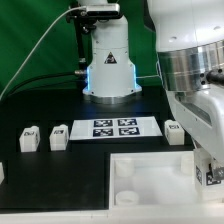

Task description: Assemble one leg

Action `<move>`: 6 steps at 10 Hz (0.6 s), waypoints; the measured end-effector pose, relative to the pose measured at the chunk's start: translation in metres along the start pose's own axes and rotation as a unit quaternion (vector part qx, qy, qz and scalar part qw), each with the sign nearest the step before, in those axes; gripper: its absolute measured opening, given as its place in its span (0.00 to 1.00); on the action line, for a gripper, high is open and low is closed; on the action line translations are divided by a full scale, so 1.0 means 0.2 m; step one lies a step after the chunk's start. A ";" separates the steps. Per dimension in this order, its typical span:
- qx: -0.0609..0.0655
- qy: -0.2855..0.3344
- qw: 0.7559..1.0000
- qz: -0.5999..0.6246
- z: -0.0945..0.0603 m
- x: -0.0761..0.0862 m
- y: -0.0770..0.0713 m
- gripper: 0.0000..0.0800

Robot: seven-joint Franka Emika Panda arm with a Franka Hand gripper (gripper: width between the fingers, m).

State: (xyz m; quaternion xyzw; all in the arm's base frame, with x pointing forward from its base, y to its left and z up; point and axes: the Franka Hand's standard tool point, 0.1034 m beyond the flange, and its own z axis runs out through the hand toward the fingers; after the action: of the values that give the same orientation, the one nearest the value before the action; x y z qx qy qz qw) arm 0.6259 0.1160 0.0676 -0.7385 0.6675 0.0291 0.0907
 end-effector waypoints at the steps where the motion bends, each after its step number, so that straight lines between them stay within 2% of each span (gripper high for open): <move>1: 0.000 0.000 1.000 -0.015 0.00 0.00 0.00 0.49; 2: -0.001 0.000 1.000 -0.019 0.00 0.00 0.00 0.71; 3: -0.006 -0.003 0.992 -0.126 0.00 -0.02 0.00 0.71; 4: -0.010 -0.007 0.982 -0.187 -0.01 -0.04 0.01 0.79; 6: -0.011 -0.005 0.968 -0.251 0.00 -0.02 0.01 0.81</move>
Offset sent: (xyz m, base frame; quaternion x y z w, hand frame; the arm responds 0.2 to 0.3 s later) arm -0.0106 0.0313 0.0173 -0.0551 -0.0640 -0.4489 0.8896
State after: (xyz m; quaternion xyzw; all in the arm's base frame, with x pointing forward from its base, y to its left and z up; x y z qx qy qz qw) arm 0.6234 0.1208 0.0678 -0.8832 0.4600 0.0161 0.0906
